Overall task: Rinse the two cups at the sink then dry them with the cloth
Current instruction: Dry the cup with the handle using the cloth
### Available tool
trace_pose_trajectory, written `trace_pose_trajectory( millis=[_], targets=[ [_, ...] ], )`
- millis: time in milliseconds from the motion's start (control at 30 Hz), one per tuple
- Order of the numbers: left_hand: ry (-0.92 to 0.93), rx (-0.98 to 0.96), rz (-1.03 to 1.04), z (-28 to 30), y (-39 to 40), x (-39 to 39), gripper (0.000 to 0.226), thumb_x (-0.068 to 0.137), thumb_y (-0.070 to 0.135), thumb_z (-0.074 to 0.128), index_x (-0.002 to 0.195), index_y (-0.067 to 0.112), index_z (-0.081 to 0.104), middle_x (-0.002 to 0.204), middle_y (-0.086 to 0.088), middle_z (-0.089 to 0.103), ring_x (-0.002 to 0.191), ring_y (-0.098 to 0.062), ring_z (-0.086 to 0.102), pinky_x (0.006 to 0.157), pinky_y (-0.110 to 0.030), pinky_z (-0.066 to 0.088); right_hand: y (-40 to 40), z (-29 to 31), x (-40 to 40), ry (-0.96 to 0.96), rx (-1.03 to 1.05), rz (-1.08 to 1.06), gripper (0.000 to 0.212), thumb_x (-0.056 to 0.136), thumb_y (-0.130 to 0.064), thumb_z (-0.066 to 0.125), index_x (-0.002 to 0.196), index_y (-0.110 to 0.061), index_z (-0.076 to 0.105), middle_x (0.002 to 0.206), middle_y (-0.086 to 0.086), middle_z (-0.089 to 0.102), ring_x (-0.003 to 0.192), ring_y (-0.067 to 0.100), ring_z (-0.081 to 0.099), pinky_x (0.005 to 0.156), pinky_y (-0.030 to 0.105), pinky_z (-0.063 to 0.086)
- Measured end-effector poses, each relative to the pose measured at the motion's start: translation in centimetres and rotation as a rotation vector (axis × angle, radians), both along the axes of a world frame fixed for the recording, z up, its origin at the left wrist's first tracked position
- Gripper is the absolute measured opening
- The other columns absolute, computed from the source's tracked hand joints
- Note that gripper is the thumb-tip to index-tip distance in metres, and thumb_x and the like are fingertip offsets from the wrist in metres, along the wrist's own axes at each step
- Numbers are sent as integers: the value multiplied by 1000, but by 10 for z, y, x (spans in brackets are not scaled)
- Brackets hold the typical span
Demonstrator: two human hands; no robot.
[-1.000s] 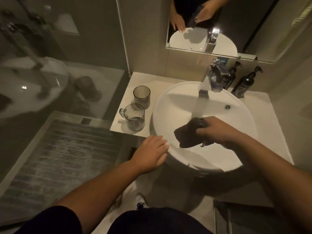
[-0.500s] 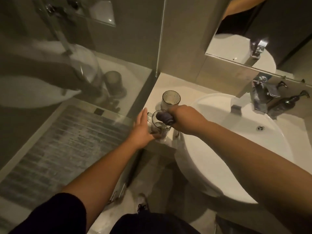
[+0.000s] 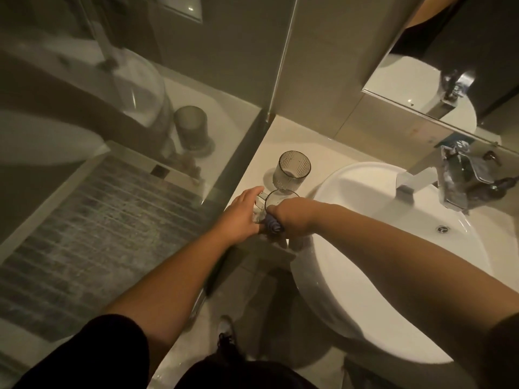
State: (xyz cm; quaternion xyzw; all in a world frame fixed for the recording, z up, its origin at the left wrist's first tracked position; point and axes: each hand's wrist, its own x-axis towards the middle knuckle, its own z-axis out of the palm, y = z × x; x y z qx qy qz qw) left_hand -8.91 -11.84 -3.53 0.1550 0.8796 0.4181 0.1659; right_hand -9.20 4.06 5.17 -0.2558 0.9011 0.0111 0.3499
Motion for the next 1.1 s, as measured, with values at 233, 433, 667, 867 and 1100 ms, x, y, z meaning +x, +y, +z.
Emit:
trace_pose_trajectory(
  millis=[233, 433, 667, 867, 1100],
  targets=[
    [-317, 416, 346, 19, -10, 10, 67, 98, -3, 48, 157, 18, 24, 164, -6, 30, 146, -23, 34, 112, -33, 33, 28, 27, 19, 89, -234, -153, 27, 82, -32, 71, 99, -16, 56, 87, -2, 58, 80, 19, 56, 69, 24, 42],
    [-997, 884, 421, 82, 9, 37, 64, 99, 66, 33, 138, 20, 54, 141, -13, 59, 122, -34, 60, 89, -53, 56, 41, 96, 73, 205, -422, -206, 28, 78, -20, 75, 100, -17, 57, 90, 1, 66, 80, 18, 61, 73, 28, 54],
    [-864, 959, 384, 162, 47, 58, 39, 90, 55, 54, 88, 24, 78, 97, -5, 77, 85, -26, 73, 75, -39, 58, 56, 157, 117, 364, -478, -178, 29, 80, -22, 74, 105, -16, 60, 89, 4, 69, 78, 22, 62, 67, 19, 43],
    [-661, 857, 355, 194, 71, 70, 32, 96, 45, 47, 104, 24, 71, 101, -3, 76, 105, -30, 67, 100, -55, 50, 72, 182, 153, 345, -673, -413, 38, 79, -18, 76, 106, -34, 55, 99, -10, 66, 85, 5, 59, 72, 8, 47],
    [-544, 802, 301, 220, 93, 84, 36, 97, 48, 48, 95, 26, 76, 104, -8, 76, 116, -40, 63, 93, -53, 53, 86, 203, 177, 215, -840, -683, 40, 79, -8, 74, 105, -33, 55, 88, -12, 62, 70, 6, 64, 60, 16, 53]
  ],
)
